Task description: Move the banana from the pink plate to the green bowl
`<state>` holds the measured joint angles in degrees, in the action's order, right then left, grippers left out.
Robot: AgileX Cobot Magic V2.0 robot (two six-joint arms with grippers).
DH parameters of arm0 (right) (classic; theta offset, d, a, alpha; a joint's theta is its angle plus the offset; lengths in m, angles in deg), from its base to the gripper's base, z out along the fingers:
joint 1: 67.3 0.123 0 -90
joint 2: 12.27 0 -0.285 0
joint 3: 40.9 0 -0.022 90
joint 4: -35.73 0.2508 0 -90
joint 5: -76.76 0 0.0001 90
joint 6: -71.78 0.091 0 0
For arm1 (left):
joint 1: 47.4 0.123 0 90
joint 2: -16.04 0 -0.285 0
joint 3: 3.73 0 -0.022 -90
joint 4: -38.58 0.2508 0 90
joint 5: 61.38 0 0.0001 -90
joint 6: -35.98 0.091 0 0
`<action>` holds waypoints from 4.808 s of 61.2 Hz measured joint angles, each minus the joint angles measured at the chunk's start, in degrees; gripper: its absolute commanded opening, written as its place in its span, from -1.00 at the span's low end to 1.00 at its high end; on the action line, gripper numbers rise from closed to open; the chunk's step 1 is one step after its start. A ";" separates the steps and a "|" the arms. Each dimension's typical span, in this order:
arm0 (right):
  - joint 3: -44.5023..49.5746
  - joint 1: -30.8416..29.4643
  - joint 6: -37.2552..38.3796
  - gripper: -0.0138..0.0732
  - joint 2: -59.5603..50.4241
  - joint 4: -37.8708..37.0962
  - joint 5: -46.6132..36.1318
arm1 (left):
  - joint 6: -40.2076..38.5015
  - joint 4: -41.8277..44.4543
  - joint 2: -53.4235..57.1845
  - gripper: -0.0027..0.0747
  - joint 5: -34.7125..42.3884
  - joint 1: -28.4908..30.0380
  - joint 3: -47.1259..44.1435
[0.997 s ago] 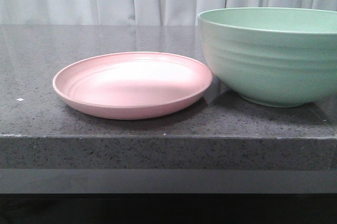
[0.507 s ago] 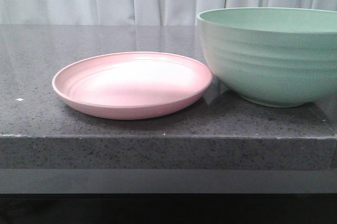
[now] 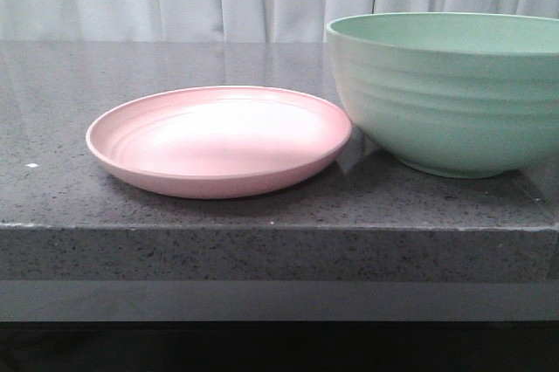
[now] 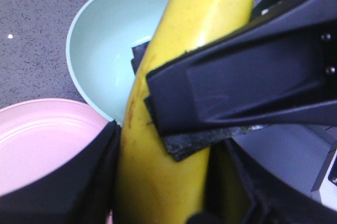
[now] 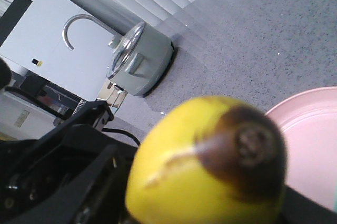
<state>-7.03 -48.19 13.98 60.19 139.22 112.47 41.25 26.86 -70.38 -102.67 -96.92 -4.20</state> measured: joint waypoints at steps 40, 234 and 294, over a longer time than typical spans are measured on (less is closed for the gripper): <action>-10.69 -11.70 -1.60 -0.35 0.58 -22.99 -2.57 | 0.21 0.99 0.08 0.61 0.11 0.00 0.00; 21.29 -13.37 54.22 -0.82 -60.20 -93.01 -2.08 | -12.07 14.97 65.96 -0.98 16.77 33.29 -54.94; 21.29 -13.37 54.22 -0.82 -60.20 -93.01 -1.99 | -12.07 12.21 78.86 -0.98 29.32 46.15 -77.11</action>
<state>14.26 -61.57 68.21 -0.01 46.21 110.49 29.18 39.07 8.48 -73.34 -50.77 -81.31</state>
